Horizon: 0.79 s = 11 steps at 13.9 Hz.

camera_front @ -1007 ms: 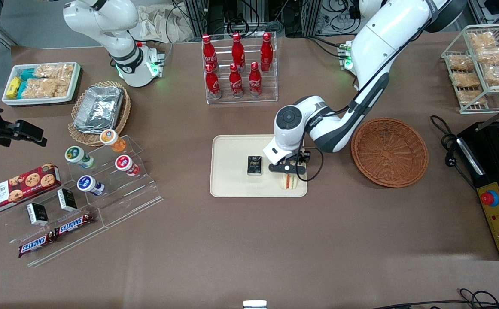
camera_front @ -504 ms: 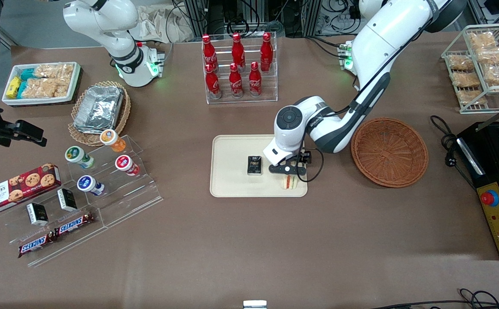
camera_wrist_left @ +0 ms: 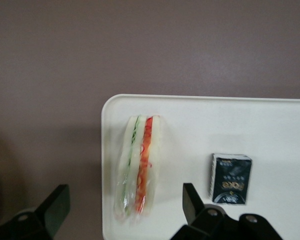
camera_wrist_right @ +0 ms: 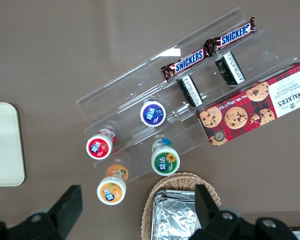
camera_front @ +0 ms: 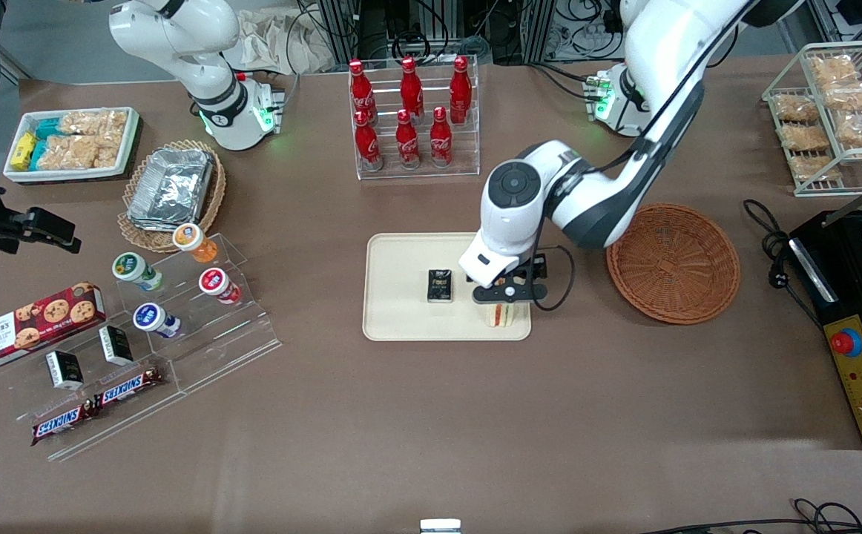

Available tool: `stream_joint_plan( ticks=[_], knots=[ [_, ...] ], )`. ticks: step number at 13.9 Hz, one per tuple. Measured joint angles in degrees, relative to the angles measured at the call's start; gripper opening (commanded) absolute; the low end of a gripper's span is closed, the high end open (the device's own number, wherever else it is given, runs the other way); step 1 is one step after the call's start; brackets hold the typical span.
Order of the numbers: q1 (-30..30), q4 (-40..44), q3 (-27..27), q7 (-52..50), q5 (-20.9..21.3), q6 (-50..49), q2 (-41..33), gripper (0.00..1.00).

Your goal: Place sandwich from basket to tray

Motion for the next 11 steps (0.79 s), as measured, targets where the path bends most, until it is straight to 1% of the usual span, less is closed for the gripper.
stream_joint_plan(
  ticks=[2,5,8,11],
  knots=[
    [0.0,3.6,1.1,-0.2,-3.5,-5.8,-3.5,1.0],
    [0.1,6.7,4.6,-0.2,-8.6,-10.1,-7.7,1.0],
    [0.1,7.5,9.2,-0.2,-14.2,-14.1,-12.4,1.0],
    [0.0,7.7,13.1,-0.2,-17.9,-19.0,-17.5,1.0]
  ],
)
